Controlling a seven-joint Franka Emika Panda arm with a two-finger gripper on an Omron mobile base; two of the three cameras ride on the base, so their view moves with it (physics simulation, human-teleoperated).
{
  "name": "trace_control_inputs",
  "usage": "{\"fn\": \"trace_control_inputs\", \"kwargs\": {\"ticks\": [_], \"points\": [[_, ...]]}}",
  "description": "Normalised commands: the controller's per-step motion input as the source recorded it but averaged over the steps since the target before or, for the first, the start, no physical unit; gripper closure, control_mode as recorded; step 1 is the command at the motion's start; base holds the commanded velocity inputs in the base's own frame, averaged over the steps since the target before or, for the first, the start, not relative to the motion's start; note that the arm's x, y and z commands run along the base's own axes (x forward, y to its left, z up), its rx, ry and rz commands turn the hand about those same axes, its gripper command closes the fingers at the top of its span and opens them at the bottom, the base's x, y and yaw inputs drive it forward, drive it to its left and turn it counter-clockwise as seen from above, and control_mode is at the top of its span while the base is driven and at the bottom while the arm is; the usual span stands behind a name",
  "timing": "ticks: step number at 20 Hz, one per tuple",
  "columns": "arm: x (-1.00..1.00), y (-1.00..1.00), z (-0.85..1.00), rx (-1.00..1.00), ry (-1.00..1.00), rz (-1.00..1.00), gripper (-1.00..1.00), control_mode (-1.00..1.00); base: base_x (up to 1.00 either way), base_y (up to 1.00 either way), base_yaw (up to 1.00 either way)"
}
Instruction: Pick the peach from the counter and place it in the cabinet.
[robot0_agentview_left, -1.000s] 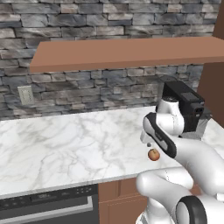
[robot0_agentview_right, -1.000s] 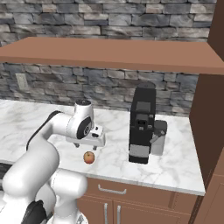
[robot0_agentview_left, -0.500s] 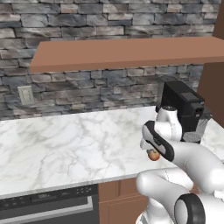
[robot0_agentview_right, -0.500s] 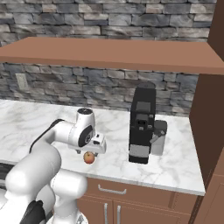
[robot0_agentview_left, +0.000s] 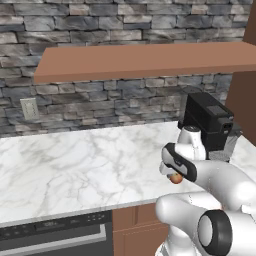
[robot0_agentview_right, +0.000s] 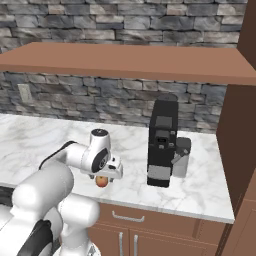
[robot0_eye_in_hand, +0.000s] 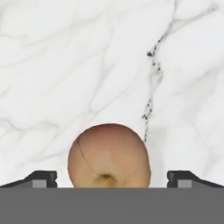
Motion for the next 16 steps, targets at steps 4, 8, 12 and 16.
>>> {"fn": "trace_control_inputs", "kwargs": {"ticks": [4,8,12,16], "points": [[0.21,0.0,-0.28,0.0,0.0,0.0,-1.0,-1.0,0.0,0.0,0.0],[0.06,0.0,-0.38,0.0,0.06,0.0,-1.0,-1.0,0.0,0.0,0.0],[-0.13,0.0,-0.58,0.0,0.11,0.0,1.0,-1.0,0.0,0.0,0.0],[-0.06,0.0,-0.14,0.0,0.02,0.0,1.0,-1.0,0.0,0.0,0.0]]}}
